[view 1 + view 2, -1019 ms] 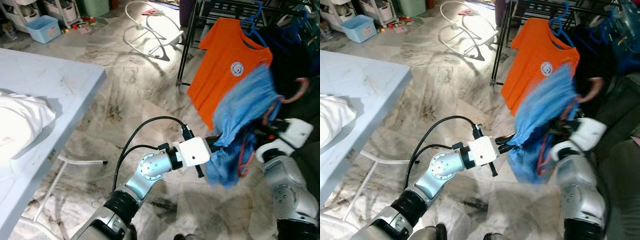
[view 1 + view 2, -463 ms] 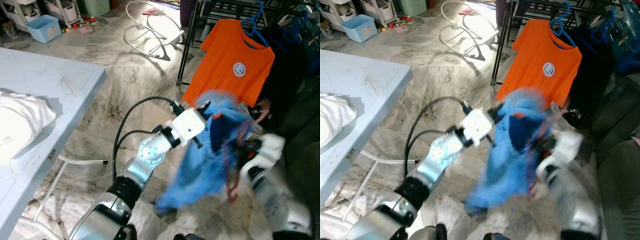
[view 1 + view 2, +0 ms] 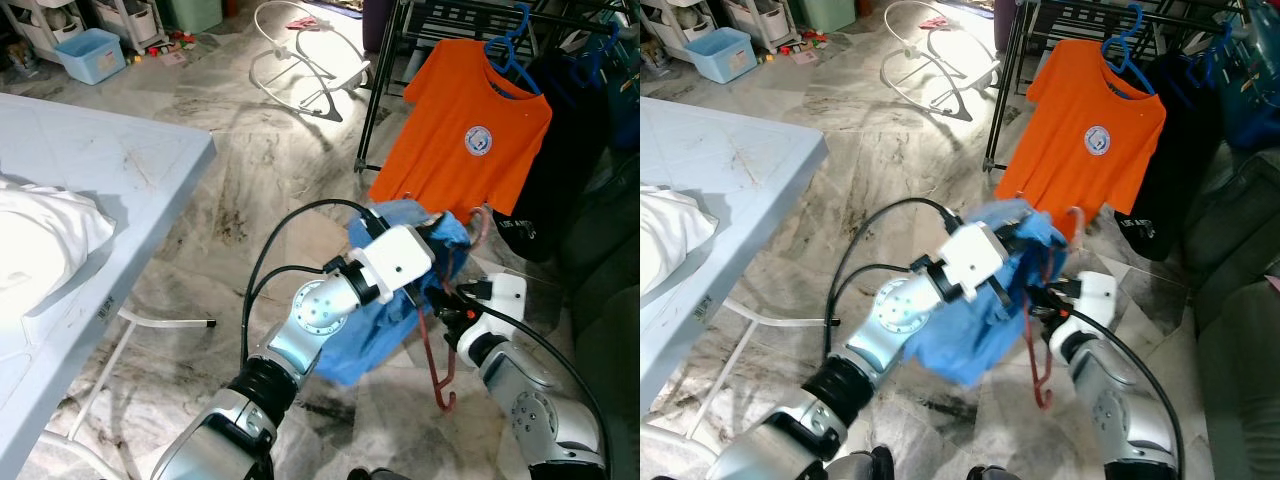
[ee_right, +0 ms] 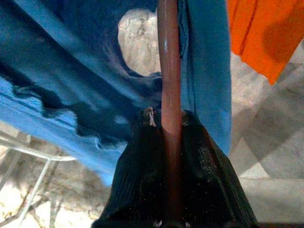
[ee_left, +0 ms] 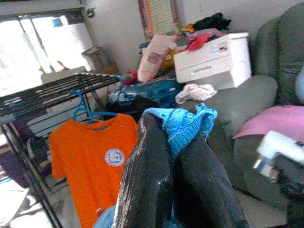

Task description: Hang hanger

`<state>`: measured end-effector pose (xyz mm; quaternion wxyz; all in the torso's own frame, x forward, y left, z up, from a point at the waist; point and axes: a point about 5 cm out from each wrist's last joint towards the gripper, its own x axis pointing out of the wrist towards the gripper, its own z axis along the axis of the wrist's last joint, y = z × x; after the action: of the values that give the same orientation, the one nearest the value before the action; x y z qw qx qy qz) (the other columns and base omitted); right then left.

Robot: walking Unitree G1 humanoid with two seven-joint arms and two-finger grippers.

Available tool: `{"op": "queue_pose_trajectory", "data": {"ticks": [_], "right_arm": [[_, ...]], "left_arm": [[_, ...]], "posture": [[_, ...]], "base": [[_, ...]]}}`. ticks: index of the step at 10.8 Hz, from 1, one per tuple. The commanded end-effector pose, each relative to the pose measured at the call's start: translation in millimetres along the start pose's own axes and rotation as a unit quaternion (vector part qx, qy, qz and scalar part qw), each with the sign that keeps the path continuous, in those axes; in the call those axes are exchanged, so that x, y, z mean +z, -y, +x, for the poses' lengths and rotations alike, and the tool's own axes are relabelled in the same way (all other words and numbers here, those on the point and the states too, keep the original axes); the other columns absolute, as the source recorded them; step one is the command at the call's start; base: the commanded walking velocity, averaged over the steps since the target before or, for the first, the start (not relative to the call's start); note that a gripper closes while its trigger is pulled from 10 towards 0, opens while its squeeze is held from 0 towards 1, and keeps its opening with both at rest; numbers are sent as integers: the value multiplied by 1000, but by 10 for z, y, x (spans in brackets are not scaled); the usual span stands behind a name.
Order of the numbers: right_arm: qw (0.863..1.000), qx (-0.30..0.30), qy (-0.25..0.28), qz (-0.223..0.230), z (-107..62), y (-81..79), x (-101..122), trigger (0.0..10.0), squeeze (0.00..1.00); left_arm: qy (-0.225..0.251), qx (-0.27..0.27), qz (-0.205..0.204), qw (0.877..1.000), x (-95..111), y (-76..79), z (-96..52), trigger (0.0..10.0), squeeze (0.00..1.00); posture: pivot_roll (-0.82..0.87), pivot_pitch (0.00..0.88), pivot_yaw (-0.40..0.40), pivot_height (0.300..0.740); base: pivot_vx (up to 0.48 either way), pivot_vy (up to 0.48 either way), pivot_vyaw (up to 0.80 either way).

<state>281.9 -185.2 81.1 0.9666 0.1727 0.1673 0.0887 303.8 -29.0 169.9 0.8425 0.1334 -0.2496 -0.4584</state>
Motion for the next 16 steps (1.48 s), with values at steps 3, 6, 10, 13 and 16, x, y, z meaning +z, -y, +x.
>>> {"op": "queue_pose_trajectory", "data": {"ticks": [3, 6, 10, 13, 16], "right_arm": [[998, 16, -56, -27, 3, -33, -175, 10000, 0], [998, 49, -23, -36, 17, -127, -87, 10000, 0], [988, 124, 89, 12, -74, -323, 247, 10000, 0], [991, 126, 45, -19, -107, -330, 67, 10000, 0], [991, 73, 115, 0, -79, -199, 300, 10000, 0]], "left_arm": [[54, 9, -12, 998, 197, 8, 92, 10000, 0], [19, 1, 9, 1000, 78, 25, 51, 10000, 0], [-117, -57, 46, 990, -370, 141, -168, 10000, 0], [-75, -46, 101, 991, -276, 30, -116, 10000, 0], [-62, -74, 105, 990, -275, 111, -147, 10000, 0]], "posture": [[74, 155, -77, 740], [79, 150, -77, 740], [75, 145, -74, 740], [75, 141, -75, 740], [78, 138, -76, 740]], "base": [[0, 0, 0], [0, 0, 0], [0, 0, 0], [0, 0, 0], [0, 0, 0]]}}
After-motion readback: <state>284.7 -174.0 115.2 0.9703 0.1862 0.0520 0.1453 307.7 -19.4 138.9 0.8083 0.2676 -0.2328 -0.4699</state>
